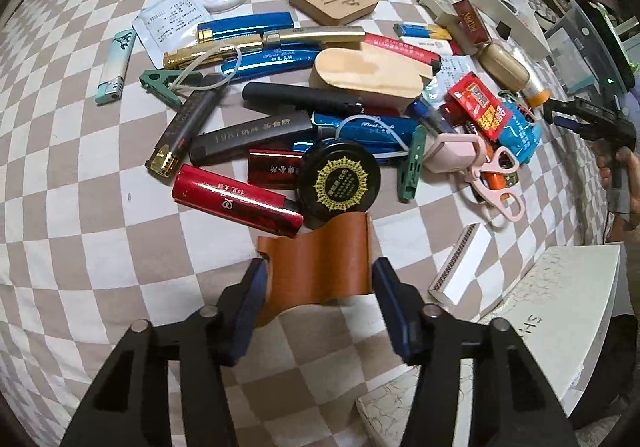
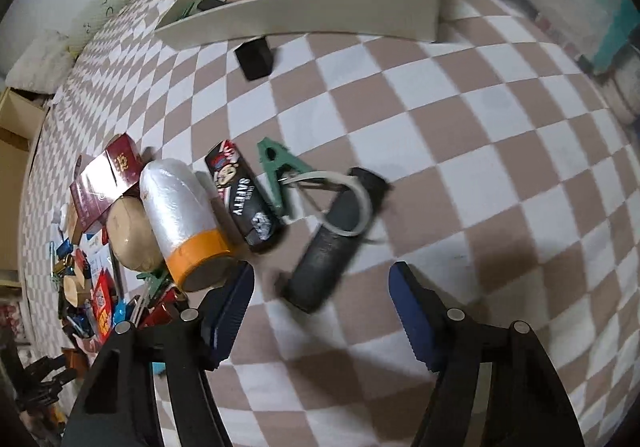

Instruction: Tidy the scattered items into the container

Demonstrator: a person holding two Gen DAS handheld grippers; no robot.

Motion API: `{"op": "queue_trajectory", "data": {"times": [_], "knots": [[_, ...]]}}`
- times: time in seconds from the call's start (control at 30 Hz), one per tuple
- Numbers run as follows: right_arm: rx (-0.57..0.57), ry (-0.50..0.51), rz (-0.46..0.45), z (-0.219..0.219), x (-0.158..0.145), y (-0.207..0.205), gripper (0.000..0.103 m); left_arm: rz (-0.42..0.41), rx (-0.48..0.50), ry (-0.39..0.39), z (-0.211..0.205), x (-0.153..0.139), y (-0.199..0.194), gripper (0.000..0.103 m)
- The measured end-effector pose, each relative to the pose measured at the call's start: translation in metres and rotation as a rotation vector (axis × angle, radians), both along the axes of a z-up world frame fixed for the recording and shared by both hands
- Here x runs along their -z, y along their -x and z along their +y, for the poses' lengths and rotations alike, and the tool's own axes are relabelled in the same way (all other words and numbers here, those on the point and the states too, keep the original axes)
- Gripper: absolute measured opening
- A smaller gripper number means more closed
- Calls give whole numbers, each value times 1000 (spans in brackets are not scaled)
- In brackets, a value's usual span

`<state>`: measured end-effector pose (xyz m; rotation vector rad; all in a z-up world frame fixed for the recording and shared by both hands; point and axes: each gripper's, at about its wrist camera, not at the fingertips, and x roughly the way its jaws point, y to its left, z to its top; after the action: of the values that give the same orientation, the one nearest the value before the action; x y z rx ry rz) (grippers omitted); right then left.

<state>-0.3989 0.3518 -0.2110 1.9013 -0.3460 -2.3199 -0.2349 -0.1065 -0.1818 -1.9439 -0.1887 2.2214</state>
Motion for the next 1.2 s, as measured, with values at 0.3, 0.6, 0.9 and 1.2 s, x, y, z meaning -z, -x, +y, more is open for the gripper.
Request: {"op": "queue_trajectory", "data": {"times": [0.3,0.6,0.9,1.2], "knots": [[-61,-98,34,6,1,4,23,16,-28,-33,4,-7,4,32],[-70,-17,19,34,-9,-42,22,31,-32,-44,0,-14,-5,19],[-53,134,55,36,-43,-76,22,42,-44,-76,-3,-18,-11,18],[-88,312,134,11,-85,-93,22,-13,21,91,23,9,-7,49]]}}
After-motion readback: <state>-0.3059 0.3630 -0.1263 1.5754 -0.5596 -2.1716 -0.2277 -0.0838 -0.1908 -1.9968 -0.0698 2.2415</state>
